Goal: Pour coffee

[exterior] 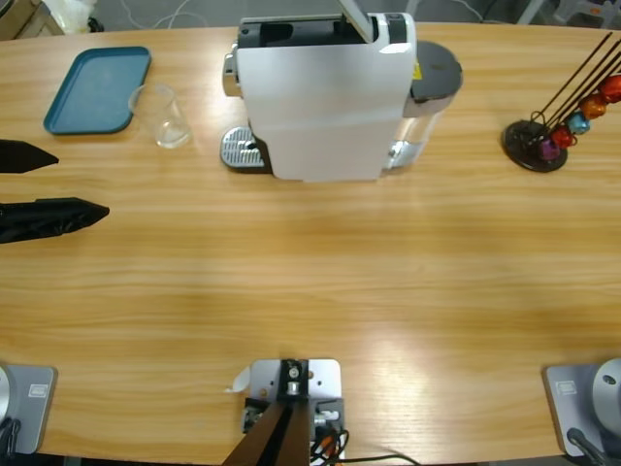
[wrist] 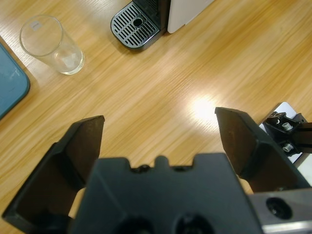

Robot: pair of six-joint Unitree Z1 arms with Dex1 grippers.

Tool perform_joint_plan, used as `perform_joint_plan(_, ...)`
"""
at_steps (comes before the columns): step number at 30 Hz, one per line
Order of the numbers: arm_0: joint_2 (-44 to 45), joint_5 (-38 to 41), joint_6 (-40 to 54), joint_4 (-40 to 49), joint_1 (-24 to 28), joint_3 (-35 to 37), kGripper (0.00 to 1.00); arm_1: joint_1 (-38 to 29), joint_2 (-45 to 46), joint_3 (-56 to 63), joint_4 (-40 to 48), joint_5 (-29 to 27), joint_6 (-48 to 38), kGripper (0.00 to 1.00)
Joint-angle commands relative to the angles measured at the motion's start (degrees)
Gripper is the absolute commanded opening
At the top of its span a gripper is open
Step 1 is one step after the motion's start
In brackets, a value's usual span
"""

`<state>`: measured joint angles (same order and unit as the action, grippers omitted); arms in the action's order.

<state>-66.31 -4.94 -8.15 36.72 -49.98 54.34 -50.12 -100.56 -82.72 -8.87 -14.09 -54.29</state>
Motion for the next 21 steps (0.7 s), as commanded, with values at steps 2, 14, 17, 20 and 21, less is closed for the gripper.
perform_joint_plan(2,-0.4,0.6,0.2,-0.6,0.0,-2.5,0.987,-4.9,-8.8,1.2,0.0,2.0,-1.5,0.000)
perform_joint_plan(14,-0.8,0.6,0.3,-1.0,0.0,-3.0,0.987,-4.4,-13.4,3.1,-0.2,2.9,-1.8,0.000)
perform_joint_plan(17,-1.2,0.5,0.3,-1.3,0.0,-3.0,0.987,-4.4,-14.6,3.4,-2.0,3.0,-3.1,0.000)
perform_joint_plan(20,-1.4,0.5,0.2,-1.4,0.1,-3.1,0.987,-3.4,-15.7,3.0,-6.3,3.5,-4.0,0.000)
perform_joint_plan(21,-1.4,0.5,0.2,-1.4,0.1,-3.1,0.987,-3.3,-15.8,3.1,-6.6,3.6,-4.1,0.000)
